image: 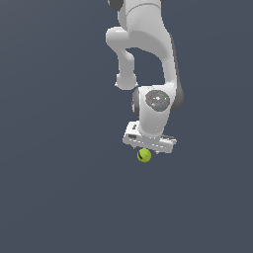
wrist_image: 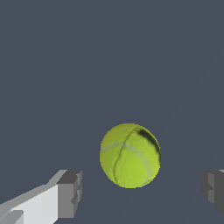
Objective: Pick up the object and move it to a goal position.
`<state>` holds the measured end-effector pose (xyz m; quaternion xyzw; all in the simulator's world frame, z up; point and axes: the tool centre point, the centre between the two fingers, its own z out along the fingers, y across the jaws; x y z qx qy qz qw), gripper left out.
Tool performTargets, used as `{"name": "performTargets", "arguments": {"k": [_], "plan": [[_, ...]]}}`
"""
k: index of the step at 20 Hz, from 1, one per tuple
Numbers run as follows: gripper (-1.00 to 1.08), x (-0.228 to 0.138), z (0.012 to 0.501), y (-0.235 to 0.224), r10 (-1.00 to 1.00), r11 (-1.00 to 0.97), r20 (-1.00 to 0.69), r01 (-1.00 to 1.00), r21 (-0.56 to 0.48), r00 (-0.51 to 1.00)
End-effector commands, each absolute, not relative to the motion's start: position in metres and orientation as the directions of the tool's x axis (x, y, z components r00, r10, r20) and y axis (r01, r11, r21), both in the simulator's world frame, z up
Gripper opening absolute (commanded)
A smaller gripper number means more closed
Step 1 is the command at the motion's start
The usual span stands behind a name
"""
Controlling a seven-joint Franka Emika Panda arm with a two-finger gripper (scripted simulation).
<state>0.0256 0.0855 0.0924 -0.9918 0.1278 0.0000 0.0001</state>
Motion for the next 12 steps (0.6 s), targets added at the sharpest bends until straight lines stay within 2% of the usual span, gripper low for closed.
{"name": "performTargets", "arguments": {"k": [1, 6, 12], "plan": [[1.00, 0.026, 0.091, 0.086, -0.260, -0.966, 0.000, -0.260, 0.000, 0.966], [1.00, 0.025, 0.085, 0.086, -0.256, -0.967, 0.000, -0.256, 0.000, 0.967], [1.00, 0.024, 0.055, 0.086, -0.259, -0.966, 0.000, -0.259, 0.000, 0.966]]}}
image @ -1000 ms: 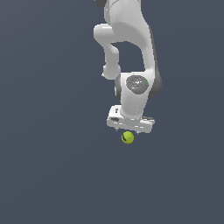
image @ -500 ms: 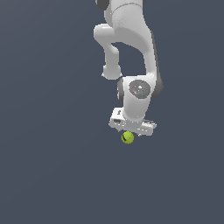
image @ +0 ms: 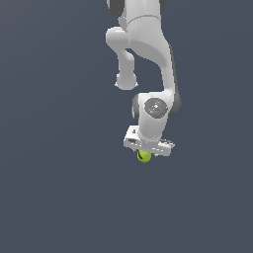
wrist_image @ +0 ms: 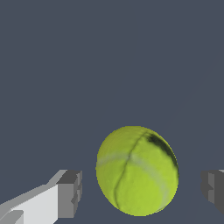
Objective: Pick up the object and move it to a goal position.
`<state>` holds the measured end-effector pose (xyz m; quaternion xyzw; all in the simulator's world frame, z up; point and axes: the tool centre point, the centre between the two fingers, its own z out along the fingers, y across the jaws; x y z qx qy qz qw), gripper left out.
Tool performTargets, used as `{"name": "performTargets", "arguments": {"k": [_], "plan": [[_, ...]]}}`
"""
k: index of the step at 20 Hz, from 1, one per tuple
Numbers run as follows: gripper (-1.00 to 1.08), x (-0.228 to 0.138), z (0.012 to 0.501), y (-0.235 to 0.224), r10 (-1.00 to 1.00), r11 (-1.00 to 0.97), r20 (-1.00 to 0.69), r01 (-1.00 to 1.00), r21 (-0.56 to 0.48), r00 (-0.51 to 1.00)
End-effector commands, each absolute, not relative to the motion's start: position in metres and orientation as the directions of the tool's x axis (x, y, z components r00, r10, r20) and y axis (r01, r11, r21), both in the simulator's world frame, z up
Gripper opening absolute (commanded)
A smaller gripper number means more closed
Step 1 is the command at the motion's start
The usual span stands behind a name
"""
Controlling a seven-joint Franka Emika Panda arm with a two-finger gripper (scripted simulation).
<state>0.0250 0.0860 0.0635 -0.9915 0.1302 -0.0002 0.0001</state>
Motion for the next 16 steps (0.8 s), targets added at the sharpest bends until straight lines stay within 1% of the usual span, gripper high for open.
{"name": "performTargets", "arguments": {"k": [1, 7, 8, 16], "plan": [[1.00, 0.0244, 0.0505, 0.0858, -0.259, -0.966, 0.000, -0.259, 0.000, 0.966], [1.00, 0.0257, 0.0412, 0.0863, -0.260, -0.966, 0.000, -0.260, 0.000, 0.966], [-1.00, 0.0257, 0.0412, 0.0863, -0.260, -0.966, 0.000, -0.260, 0.000, 0.966], [-1.00, 0.0257, 0.0412, 0.0863, -0.260, -0.966, 0.000, -0.260, 0.000, 0.966]]}}
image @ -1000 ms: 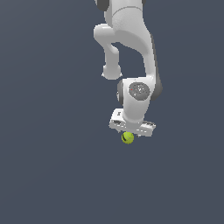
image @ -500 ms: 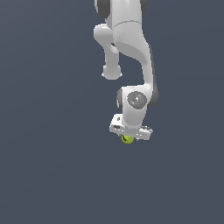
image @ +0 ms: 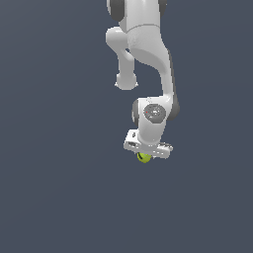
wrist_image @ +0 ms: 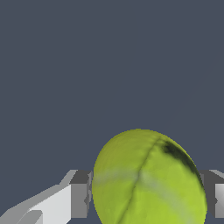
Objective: Pick up the object and move it to a goal position.
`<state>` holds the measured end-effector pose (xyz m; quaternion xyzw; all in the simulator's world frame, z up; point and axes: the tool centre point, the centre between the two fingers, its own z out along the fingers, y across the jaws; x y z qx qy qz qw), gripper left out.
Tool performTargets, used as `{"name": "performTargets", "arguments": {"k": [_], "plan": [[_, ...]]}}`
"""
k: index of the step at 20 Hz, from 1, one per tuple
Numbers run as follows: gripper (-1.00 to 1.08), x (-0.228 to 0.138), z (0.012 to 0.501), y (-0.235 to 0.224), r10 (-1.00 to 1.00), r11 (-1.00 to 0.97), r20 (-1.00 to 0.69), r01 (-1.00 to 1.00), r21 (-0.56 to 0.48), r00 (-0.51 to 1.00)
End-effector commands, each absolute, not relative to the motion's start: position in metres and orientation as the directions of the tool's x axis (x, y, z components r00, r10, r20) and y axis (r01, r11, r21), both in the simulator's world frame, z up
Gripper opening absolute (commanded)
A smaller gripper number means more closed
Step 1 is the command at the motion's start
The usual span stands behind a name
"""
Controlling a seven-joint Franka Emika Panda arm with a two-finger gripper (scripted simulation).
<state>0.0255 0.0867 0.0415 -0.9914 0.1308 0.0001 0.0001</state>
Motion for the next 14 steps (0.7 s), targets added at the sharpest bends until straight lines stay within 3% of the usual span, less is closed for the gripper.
{"name": "performTargets", "arguments": {"k": [1, 14], "plan": [[-1.00, 0.026, 0.041, 0.086, -0.260, -0.966, 0.000, -0.260, 0.000, 0.966], [-1.00, 0.021, 0.084, 0.099, -0.259, -0.966, 0.000, -0.259, 0.000, 0.966]]}}
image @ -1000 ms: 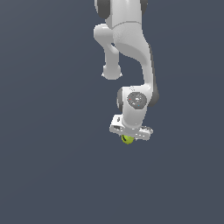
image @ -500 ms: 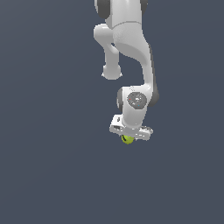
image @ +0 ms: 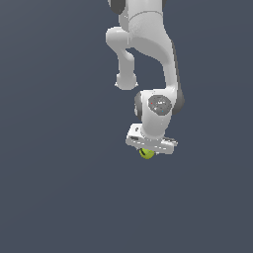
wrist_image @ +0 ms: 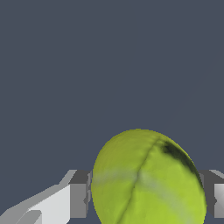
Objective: Pick up the object and move it to a goal position.
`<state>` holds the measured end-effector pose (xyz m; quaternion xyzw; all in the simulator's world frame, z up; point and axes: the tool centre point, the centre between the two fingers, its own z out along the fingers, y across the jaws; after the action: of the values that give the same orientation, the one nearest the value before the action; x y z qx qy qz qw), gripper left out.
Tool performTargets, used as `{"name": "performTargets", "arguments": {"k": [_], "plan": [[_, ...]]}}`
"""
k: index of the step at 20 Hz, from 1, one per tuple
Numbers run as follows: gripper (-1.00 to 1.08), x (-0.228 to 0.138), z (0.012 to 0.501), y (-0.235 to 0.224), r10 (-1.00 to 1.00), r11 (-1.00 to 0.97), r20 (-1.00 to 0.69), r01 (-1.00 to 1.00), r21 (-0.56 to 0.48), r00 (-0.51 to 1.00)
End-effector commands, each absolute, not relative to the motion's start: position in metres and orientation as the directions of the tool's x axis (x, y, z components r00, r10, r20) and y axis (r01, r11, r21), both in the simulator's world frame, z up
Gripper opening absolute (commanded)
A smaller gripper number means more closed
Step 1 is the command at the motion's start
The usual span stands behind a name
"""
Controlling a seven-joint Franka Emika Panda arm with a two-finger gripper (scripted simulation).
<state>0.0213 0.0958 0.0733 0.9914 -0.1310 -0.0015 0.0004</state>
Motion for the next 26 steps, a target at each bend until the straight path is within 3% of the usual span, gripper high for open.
{"name": "performTargets", "arguments": {"k": [1, 26], "plan": [[-1.00, 0.020, 0.092, 0.101, -0.259, -0.966, 0.000, -0.259, 0.000, 0.966], [-1.00, 0.000, 0.357, 0.177, -0.260, -0.966, 0.000, -0.260, 0.001, 0.966]]}}
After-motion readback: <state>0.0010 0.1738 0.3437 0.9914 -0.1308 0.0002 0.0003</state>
